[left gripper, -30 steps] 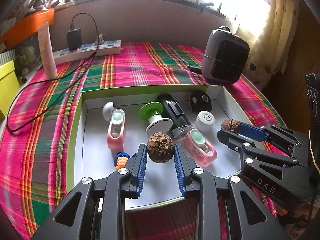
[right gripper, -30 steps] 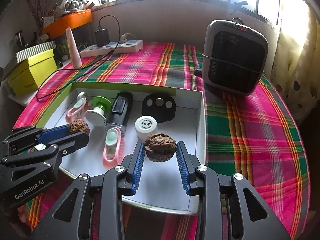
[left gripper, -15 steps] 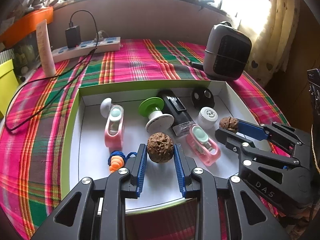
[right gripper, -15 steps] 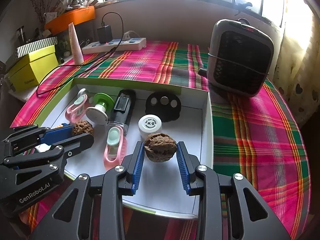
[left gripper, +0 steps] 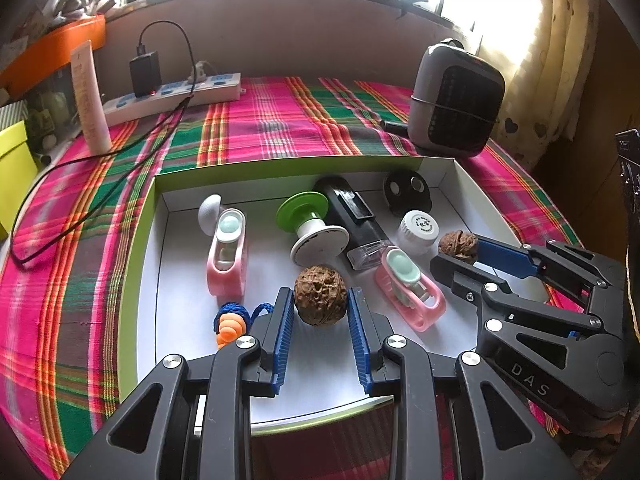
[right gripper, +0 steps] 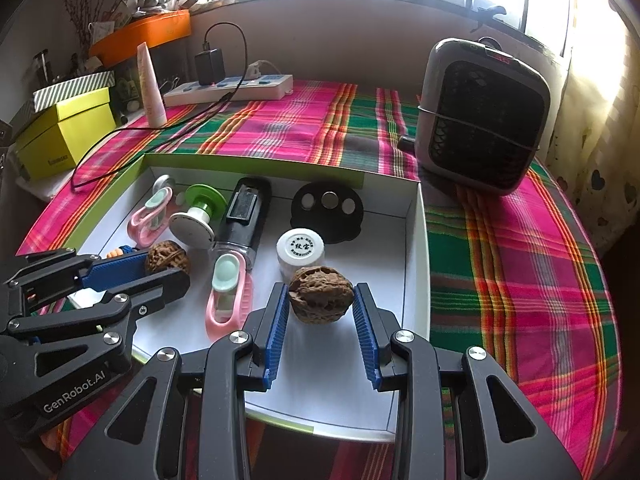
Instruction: Organize objects
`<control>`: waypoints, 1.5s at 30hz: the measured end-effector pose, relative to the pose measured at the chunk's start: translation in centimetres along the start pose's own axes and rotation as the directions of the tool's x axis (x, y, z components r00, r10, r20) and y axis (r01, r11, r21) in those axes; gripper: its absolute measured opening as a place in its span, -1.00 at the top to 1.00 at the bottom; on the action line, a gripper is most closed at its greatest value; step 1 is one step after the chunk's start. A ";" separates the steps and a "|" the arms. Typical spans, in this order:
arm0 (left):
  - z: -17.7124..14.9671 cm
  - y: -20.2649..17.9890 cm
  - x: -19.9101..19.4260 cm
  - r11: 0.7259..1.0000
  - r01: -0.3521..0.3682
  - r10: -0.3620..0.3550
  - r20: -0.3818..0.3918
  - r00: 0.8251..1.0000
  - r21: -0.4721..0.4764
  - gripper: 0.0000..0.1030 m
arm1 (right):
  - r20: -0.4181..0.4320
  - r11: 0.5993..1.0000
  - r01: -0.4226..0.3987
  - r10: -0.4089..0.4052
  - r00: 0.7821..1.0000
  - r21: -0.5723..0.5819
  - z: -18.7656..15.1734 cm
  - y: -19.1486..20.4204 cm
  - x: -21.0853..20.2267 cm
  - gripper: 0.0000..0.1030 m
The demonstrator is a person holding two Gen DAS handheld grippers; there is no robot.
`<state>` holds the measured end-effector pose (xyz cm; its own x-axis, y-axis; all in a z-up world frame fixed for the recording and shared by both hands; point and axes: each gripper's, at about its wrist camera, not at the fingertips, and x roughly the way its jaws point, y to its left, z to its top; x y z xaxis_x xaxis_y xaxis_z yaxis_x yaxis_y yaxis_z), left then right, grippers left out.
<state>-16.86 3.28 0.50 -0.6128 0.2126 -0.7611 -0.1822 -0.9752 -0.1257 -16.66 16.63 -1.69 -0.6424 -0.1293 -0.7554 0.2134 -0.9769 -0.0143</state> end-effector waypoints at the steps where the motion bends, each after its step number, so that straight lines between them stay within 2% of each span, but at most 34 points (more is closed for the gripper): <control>1: 0.0 0.0 0.0 1.000 -0.001 0.001 -0.001 1.000 0.000 0.50 | 0.000 1.000 0.000 0.000 1.000 0.000 0.0 0.0 0.0 0.33; 10: -0.1 0.2 -0.1 1.000 -0.017 0.017 -0.008 1.000 -0.006 0.45 | -0.002 1.000 0.006 -0.006 1.000 0.000 -0.1 -0.1 -0.1 0.31; 14: -0.3 0.1 -0.7 0.999 -0.031 0.031 0.004 1.000 -0.007 0.39 | 0.007 1.000 0.013 -0.013 1.000 0.000 -0.2 0.2 -0.6 0.14; 17: -0.5 -0.2 -1.4 0.999 -0.035 0.035 0.019 0.999 0.000 0.33 | 0.011 1.000 0.016 -0.016 1.000 0.012 -0.4 0.1 -1.0 0.14; 37: -4.0 -1.0 -7.4 0.996 -0.088 0.090 0.108 0.990 -0.018 0.29 | 0.105 0.999 0.001 -0.005 0.994 0.039 -3.9 1.8 -7.3 0.14; 45: -6.7 -1.0 -8.1 0.992 -0.123 0.125 0.075 0.989 -0.032 0.28 | 0.062 1.000 0.006 -0.007 0.998 0.025 -6.2 3.0 -7.4 0.13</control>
<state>-6.55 2.08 2.47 -0.6868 0.0928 -0.7209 -0.0805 -0.9954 -0.0515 -6.72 15.66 -0.17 -0.6881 -0.1326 -0.7134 0.1913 -0.9815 -0.0022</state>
